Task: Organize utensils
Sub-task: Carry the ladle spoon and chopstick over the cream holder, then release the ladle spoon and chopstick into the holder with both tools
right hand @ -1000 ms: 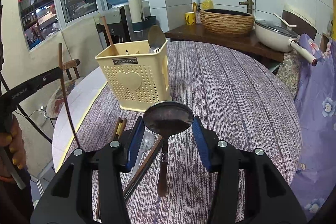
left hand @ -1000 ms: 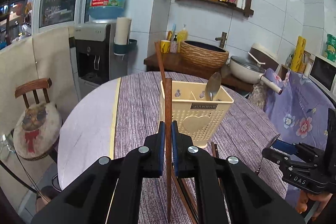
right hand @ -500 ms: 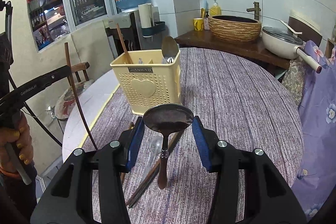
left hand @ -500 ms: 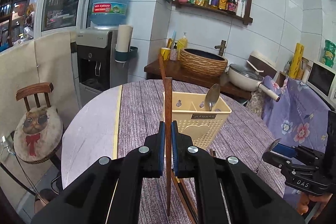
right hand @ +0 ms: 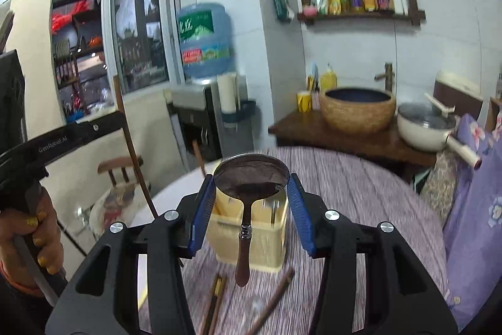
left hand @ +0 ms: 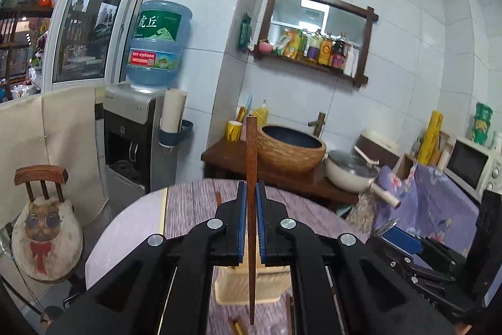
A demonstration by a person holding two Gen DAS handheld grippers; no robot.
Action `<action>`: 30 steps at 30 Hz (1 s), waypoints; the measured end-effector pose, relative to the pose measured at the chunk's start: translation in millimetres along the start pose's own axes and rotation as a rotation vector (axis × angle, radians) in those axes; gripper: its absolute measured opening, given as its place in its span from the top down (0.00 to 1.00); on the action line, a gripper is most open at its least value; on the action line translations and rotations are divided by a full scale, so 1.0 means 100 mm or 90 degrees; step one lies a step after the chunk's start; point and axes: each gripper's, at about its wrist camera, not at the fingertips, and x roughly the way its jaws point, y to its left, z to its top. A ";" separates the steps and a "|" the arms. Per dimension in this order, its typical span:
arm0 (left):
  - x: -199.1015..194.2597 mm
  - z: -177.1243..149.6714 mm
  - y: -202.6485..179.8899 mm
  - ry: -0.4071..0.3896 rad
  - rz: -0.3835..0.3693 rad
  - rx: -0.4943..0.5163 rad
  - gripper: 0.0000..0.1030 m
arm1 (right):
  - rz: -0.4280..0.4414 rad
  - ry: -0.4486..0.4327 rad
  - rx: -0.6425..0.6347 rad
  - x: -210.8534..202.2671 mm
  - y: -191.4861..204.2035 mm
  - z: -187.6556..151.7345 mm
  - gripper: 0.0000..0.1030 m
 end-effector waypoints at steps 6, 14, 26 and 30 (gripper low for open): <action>0.18 0.37 -0.06 -0.048 0.026 -0.013 0.93 | -0.045 -0.057 -0.012 0.21 0.14 0.39 0.54; 0.62 -0.01 0.02 -0.032 0.064 -0.014 0.93 | -0.067 -0.027 -0.005 0.79 0.11 0.20 0.54; 0.89 -0.56 0.23 0.042 0.064 -0.014 0.93 | -0.077 0.036 -0.035 1.20 0.06 -0.44 0.54; 0.93 -0.69 0.24 0.064 0.061 -0.007 0.93 | -0.083 0.053 -0.034 1.26 0.03 -0.56 0.54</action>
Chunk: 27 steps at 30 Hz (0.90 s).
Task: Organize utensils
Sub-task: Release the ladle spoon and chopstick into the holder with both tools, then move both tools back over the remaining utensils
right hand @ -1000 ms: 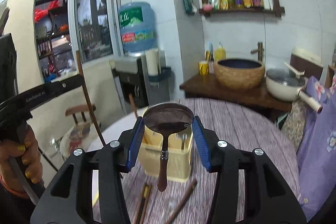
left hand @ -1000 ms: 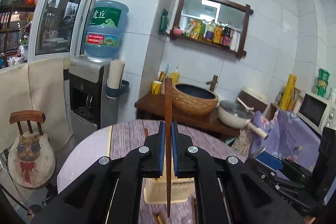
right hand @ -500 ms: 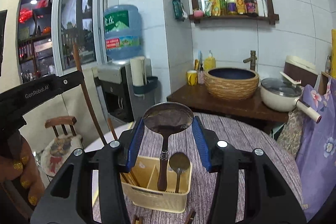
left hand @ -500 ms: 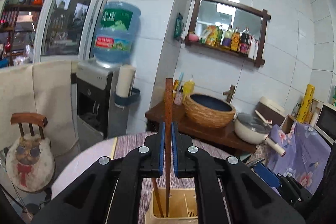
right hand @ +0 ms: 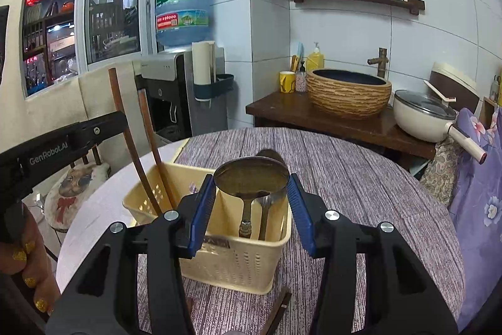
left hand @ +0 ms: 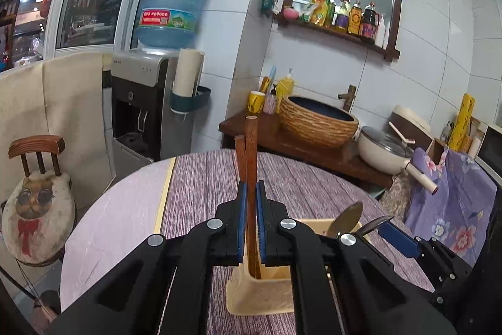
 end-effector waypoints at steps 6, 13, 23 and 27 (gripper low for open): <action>-0.08 -0.07 0.05 0.004 -0.018 -0.003 0.86 | -0.004 -0.029 -0.028 -0.11 0.04 -0.07 0.43; -0.51 -0.17 0.17 -0.039 -0.025 -0.019 0.32 | -0.023 -0.076 -0.055 -0.51 0.00 -0.21 0.24; -0.67 -0.75 0.25 0.053 -0.013 -0.023 0.09 | -0.033 0.017 -0.008 -0.85 -0.21 -0.69 0.21; -0.58 -1.07 0.34 0.123 0.008 -0.023 0.09 | -0.047 0.072 -0.008 -0.84 -0.25 -0.98 0.21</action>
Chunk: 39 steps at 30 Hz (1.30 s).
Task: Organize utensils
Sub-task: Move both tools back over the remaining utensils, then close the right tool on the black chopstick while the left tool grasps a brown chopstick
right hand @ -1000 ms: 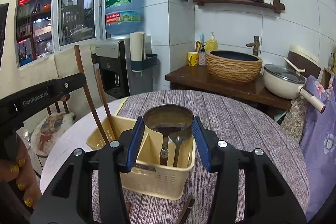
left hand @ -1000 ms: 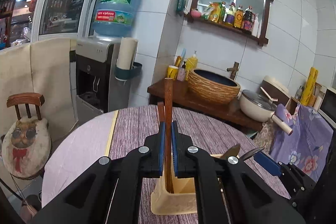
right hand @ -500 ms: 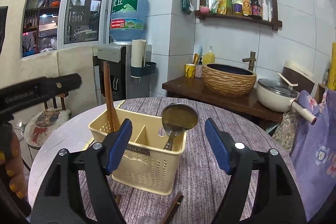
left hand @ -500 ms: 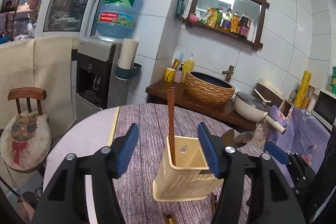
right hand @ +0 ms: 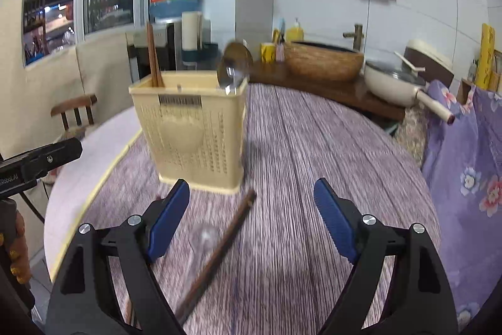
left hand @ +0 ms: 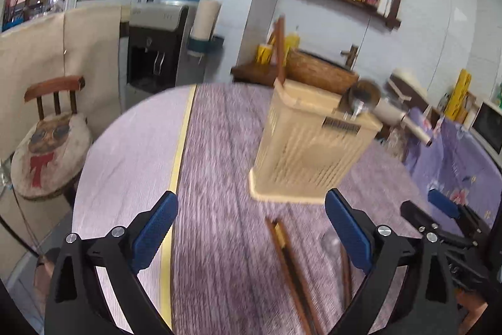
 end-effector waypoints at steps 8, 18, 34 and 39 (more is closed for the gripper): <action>0.18 -0.40 -0.01 0.087 0.003 0.033 0.34 | 0.005 0.124 0.015 0.26 0.02 -0.54 0.21; 0.28 -0.67 -0.21 0.130 0.007 0.082 0.39 | 0.016 0.184 0.003 0.42 0.24 -0.79 0.22; 0.41 -0.79 -0.37 0.160 0.022 0.118 0.46 | -0.035 0.186 0.044 0.26 -0.20 -0.88 0.27; 0.40 -0.79 -0.29 0.159 0.040 0.111 0.51 | -0.023 0.180 0.055 0.24 -0.25 -0.85 0.30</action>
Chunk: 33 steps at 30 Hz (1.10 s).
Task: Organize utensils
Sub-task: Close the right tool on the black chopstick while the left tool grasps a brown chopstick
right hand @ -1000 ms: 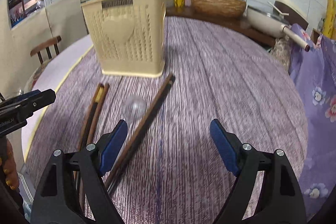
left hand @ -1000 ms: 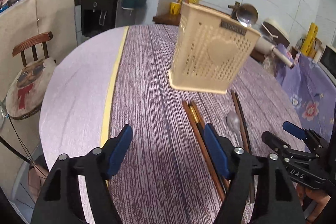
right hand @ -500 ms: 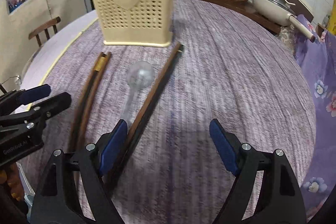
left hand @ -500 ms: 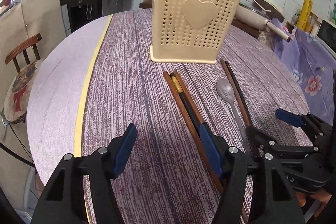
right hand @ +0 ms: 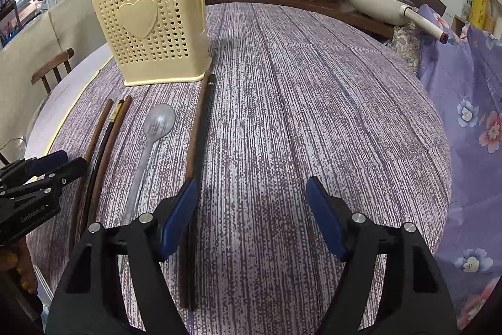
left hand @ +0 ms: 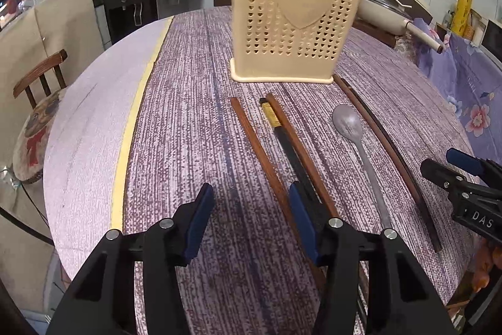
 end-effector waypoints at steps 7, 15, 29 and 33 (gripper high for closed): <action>0.00 0.01 0.09 0.006 0.004 -0.023 0.51 | 0.003 0.019 -0.021 0.12 0.08 0.04 0.39; 0.02 0.03 0.07 0.003 0.003 -0.028 0.51 | 0.037 0.038 -0.010 0.21 0.09 0.12 0.41; 0.08 0.13 0.20 0.012 -0.011 -0.056 0.51 | 0.011 0.039 -0.031 0.28 0.05 0.21 0.45; 0.13 0.20 0.24 0.020 -0.021 -0.071 0.51 | 0.024 0.032 -0.049 0.34 0.14 0.31 0.50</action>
